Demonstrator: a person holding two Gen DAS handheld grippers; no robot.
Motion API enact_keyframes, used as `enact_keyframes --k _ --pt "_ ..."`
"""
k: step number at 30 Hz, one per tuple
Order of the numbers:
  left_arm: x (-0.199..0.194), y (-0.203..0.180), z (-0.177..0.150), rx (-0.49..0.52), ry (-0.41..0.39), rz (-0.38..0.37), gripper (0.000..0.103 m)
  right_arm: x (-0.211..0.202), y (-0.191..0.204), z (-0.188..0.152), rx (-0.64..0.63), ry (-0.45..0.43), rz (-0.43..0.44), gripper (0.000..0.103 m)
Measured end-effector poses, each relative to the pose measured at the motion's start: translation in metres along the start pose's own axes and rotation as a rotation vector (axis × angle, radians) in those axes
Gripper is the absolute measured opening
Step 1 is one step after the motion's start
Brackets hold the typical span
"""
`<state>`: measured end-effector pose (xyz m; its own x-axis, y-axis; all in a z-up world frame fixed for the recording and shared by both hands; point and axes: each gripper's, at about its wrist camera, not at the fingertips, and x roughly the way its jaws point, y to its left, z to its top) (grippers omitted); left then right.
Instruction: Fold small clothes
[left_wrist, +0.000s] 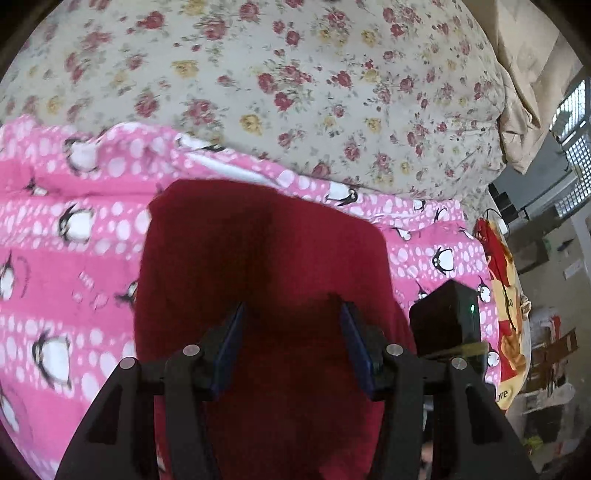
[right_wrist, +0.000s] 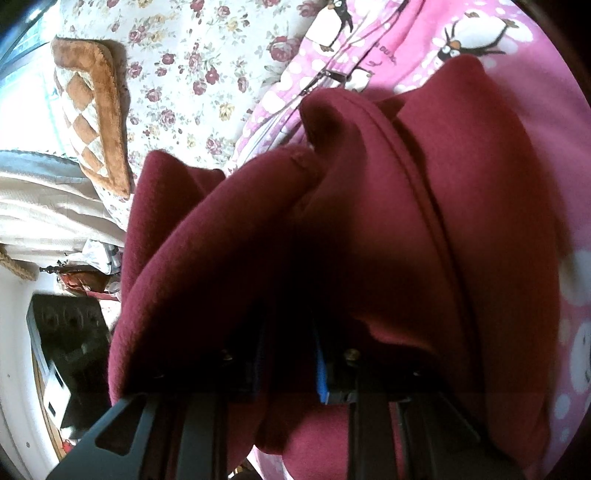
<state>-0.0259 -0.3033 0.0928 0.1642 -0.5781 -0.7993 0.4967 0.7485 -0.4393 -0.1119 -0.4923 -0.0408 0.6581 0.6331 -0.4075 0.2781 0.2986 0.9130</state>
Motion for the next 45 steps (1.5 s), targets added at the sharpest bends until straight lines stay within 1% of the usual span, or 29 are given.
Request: enact_keyframes --k 3,8,11,13,15,17,19,20,21,22,23,24,27,28,30,32,34,35,36,39,42,44,45 --pt "-0.010 0.004 -0.015 -0.010 -0.010 0.006 0.031 0.000 0.001 -0.001 -0.010 -0.003 -0.003 0.022" --pt "-0.029 0.005 -0.042 -0.001 -0.038 0.046 0.031 0.000 0.002 -0.003 -0.026 -0.012 -0.007 0.022" --pt "-0.052 0.009 -0.060 -0.001 -0.077 0.050 0.031 0.000 0.005 -0.004 -0.039 -0.012 -0.014 0.022" --pt "-0.069 0.013 -0.073 0.006 -0.105 0.052 0.031 -0.003 0.008 -0.006 -0.036 0.001 -0.038 0.022" --pt "-0.076 0.021 -0.083 0.001 -0.121 0.085 0.031 -0.011 0.009 -0.008 -0.027 0.004 -0.067 0.023" --pt "-0.071 0.032 -0.095 -0.020 -0.107 0.096 0.032 -0.022 0.008 -0.010 -0.013 0.000 -0.072 0.025" --pt "-0.051 0.040 -0.106 -0.036 -0.037 0.072 0.032 -0.036 0.004 -0.013 0.019 -0.018 -0.064 0.027" --pt "-0.044 0.040 -0.111 -0.041 -0.015 0.064 0.032 -0.041 0.002 -0.014 0.029 -0.026 -0.070 0.028" --pt "-0.038 0.041 -0.117 -0.034 -0.013 0.065 0.032 -0.048 0.000 -0.017 0.036 -0.037 -0.097 0.032" --pt "-0.037 0.039 -0.122 -0.014 -0.031 0.071 0.032 -0.053 0.000 -0.020 0.034 -0.045 -0.116 0.039" --pt "-0.037 0.037 -0.126 0.005 -0.045 0.078 0.032 -0.059 -0.001 -0.022 0.031 -0.056 -0.118 0.044" --pt "-0.038 0.036 -0.128 0.021 -0.053 0.082 0.032 -0.065 -0.004 -0.025 0.030 -0.070 -0.081 0.048" --pt "-0.043 0.040 -0.130 0.013 -0.052 0.054 0.032 -0.076 -0.010 -0.030 0.062 -0.092 -0.030 0.050" --pt "-0.046 0.045 -0.130 -0.004 -0.052 0.038 0.032 -0.080 -0.012 -0.032 0.070 -0.104 -0.017 0.057" --pt "-0.049 0.053 -0.131 -0.032 -0.050 0.006 0.032 -0.087 -0.013 -0.037 0.083 -0.137 0.026 0.065" --pt "-0.049 0.056 -0.132 -0.046 -0.049 -0.006 0.032 -0.091 -0.013 -0.040 0.082 -0.152 0.057 0.065" --pt "-0.049 0.056 -0.133 -0.049 -0.049 -0.011 0.033 -0.086 -0.006 -0.042 0.049 -0.143 0.067 0.066" --pt "-0.050 0.055 -0.133 -0.049 -0.051 -0.008 0.033 -0.082 -0.001 -0.042 0.022 -0.134 0.059 0.066" --pt "-0.050 0.057 -0.133 -0.051 -0.053 -0.008 0.033 -0.075 0.006 -0.042 -0.018 -0.117 0.032 0.066" --pt "-0.054 0.061 -0.136 -0.090 -0.062 -0.014 0.033 -0.056 0.019 -0.042 -0.083 -0.083 -0.032 0.066" --pt "-0.067 0.065 -0.143 -0.137 -0.080 -0.006 0.037 -0.047 0.028 -0.043 -0.124 -0.077 -0.060 0.066" --pt "-0.078 0.065 -0.153 -0.138 -0.107 0.028 0.037 -0.044 0.037 -0.046 -0.169 -0.087 -0.092 0.066" --pt "-0.082 0.065 -0.158 -0.134 -0.122 0.061 0.037 -0.045 0.040 -0.047 -0.185 -0.090 -0.106 0.069"
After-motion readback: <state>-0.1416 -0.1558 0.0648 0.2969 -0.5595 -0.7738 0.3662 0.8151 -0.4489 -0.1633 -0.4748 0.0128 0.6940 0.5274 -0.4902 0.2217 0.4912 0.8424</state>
